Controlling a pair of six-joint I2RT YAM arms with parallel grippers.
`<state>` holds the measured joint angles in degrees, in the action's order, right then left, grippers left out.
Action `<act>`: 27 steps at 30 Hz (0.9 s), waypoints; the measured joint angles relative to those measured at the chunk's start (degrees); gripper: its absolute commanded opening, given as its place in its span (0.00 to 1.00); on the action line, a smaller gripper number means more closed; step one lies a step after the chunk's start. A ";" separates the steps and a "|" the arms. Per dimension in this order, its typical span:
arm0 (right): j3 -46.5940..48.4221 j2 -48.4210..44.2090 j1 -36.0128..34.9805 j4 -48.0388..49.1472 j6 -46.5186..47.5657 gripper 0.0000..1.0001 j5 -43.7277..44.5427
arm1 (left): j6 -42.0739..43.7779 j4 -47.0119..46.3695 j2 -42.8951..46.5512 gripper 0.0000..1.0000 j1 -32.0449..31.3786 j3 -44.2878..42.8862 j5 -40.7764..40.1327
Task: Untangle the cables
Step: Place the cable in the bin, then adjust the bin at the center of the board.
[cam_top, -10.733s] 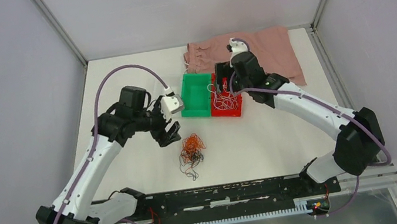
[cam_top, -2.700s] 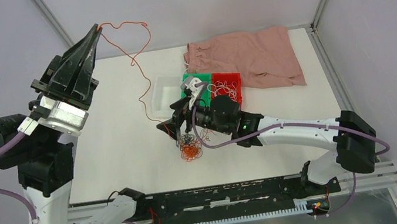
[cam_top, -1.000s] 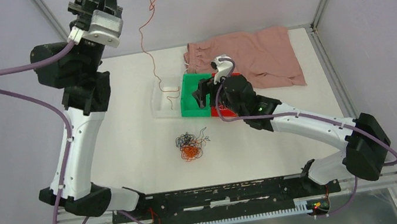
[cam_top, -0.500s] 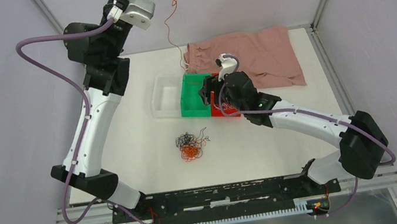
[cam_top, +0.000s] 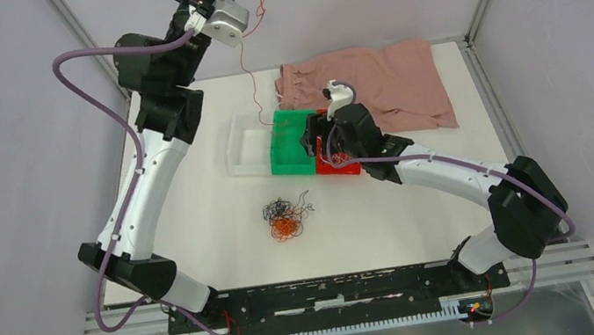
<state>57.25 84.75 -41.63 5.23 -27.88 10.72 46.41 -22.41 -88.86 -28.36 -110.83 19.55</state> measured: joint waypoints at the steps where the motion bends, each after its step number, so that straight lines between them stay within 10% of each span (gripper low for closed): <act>1: -0.04 0.00 0.22 0.09 -0.24 0.78 -0.24 | 0.02 -0.02 0.15 0.03 0.00 0.94 0.00; 27: -2.51 1.42 5.07 -1.90 -2.67 0.75 0.50 | 2.38 7.65 5.07 0.03 -0.61 22.64 -3.61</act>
<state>54.74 86.17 -36.56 3.33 -30.55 11.22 48.80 -14.76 -83.79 -28.97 -88.18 15.94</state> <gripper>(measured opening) 0.762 0.043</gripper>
